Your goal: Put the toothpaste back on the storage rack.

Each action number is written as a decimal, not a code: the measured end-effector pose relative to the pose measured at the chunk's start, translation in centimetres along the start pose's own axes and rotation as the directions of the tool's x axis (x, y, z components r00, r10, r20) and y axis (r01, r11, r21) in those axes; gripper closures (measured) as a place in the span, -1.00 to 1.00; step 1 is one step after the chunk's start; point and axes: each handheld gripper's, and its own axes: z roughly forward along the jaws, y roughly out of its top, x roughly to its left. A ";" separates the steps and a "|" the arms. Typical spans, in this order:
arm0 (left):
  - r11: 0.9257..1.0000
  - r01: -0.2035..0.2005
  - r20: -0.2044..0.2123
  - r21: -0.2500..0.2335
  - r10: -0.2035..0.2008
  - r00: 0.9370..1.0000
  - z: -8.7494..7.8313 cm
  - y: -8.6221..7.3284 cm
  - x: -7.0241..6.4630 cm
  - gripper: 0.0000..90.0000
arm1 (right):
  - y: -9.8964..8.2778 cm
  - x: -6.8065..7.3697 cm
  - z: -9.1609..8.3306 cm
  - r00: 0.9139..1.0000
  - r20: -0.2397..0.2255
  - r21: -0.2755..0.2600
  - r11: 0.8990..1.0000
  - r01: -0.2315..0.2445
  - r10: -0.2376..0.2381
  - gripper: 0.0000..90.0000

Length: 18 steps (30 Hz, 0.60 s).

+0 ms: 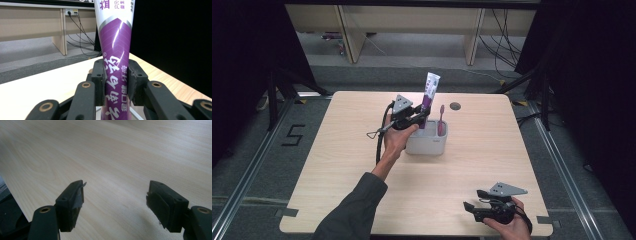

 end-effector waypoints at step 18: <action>0.998 -0.015 -0.018 0.061 0.016 1.000 0.9 -1.9 -0.4 0.56 | 0.0 0.2 0.0 1.000 -0.013 0.004 1.000 -0.022 0.022 -0.32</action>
